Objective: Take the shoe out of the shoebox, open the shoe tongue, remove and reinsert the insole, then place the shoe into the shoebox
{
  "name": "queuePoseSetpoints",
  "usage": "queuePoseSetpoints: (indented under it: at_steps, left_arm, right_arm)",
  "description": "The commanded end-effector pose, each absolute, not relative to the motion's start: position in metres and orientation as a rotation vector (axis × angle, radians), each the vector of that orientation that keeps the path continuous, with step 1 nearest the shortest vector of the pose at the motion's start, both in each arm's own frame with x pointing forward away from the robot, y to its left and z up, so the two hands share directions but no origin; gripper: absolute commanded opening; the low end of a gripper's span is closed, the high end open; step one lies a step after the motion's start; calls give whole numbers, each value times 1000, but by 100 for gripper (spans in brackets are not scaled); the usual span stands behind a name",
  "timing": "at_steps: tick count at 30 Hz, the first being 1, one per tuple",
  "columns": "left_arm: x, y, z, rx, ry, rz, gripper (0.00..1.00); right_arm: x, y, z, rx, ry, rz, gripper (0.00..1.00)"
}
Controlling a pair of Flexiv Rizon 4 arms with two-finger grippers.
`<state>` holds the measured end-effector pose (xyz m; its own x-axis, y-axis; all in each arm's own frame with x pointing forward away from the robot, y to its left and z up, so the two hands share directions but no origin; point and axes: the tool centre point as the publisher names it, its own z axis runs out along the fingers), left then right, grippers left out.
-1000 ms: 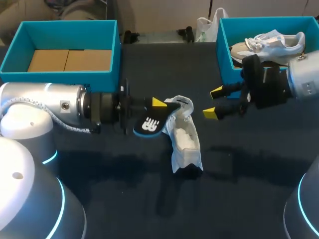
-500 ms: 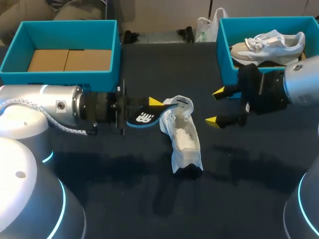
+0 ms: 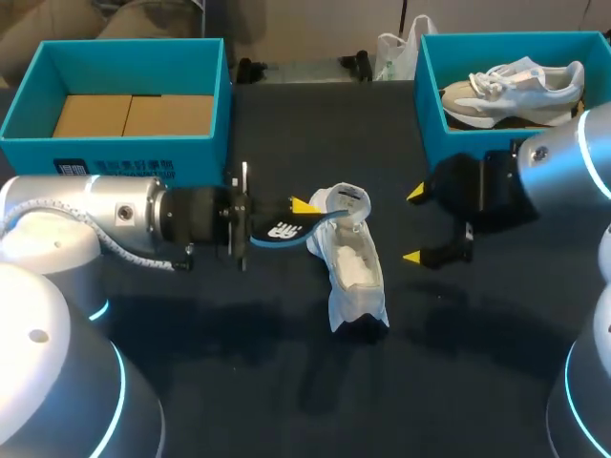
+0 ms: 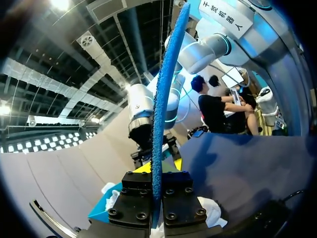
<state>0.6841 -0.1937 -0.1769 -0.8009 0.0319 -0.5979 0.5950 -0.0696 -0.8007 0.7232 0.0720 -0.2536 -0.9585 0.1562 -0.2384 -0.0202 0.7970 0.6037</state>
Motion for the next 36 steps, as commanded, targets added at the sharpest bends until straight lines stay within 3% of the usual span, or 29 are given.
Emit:
queuePoseSetpoints:
  at_steps: [1,36]
  left_arm:
    - [684,-208,-183,664,1815,-1930,0]
    - [668,-218,-226,548,1856,-1880,0]
  right_arm:
    - [726,76,-265,76,2726,861,100]
    - [752,80,-325,-183,2755,848,100]
